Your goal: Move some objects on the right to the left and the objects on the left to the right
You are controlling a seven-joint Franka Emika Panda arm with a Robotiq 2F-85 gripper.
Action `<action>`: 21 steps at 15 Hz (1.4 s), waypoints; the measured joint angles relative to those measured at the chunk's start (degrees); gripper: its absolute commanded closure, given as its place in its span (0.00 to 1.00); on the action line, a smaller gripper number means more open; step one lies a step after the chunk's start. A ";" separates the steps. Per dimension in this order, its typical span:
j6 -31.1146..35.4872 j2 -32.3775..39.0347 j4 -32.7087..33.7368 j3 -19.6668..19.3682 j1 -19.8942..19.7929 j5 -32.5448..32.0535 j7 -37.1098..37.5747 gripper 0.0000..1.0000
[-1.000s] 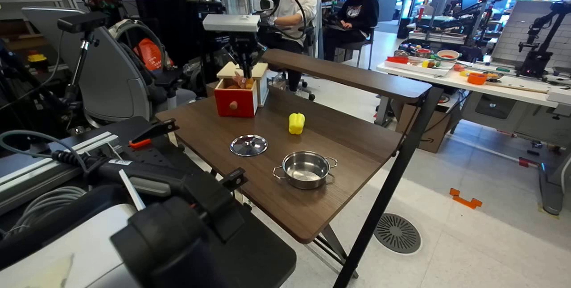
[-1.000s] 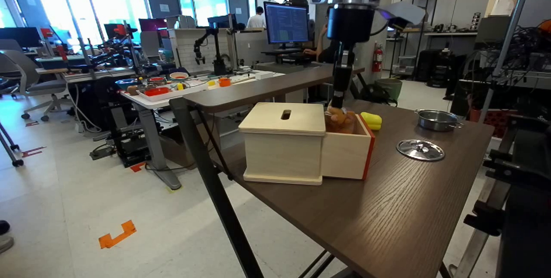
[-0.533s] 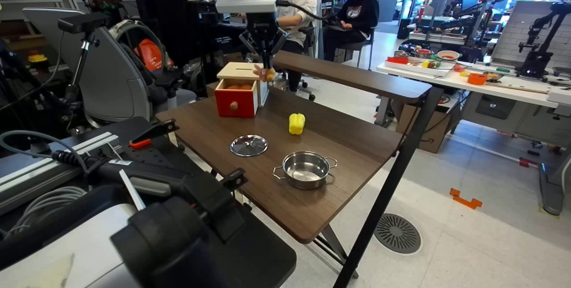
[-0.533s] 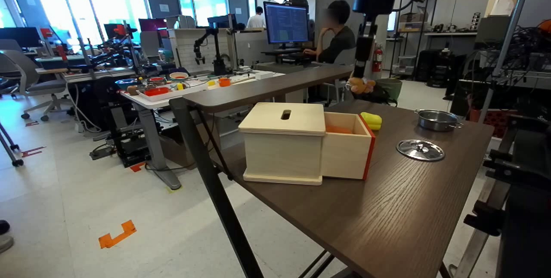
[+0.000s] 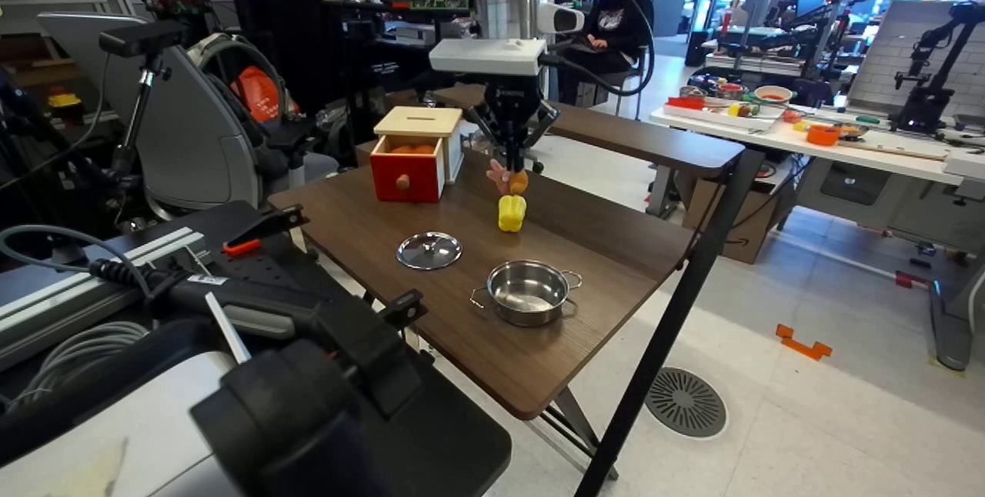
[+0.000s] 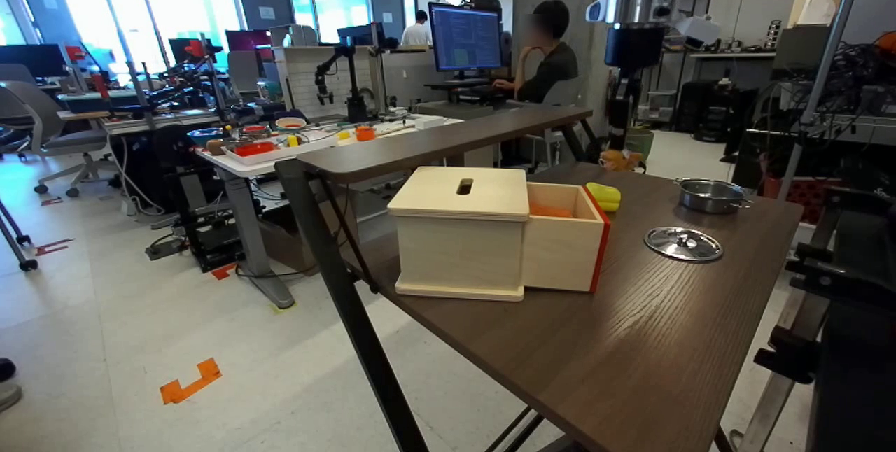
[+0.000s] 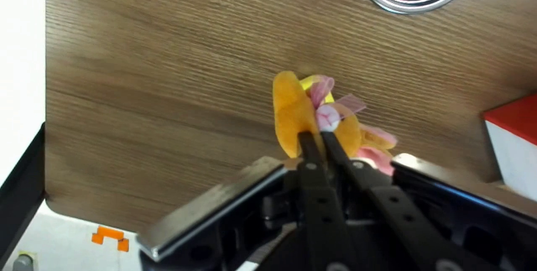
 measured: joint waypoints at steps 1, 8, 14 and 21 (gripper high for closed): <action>0.00 1.58 1.04 -0.08 -0.55 0.47 0.00 0.98; -0.72 9.76 8.10 -0.35 -4.44 3.36 0.01 0.98; -2.52 13.33 11.21 -0.37 -6.25 4.43 0.08 0.45; -2.43 10.91 10.62 0.08 -6.20 4.49 0.14 0.00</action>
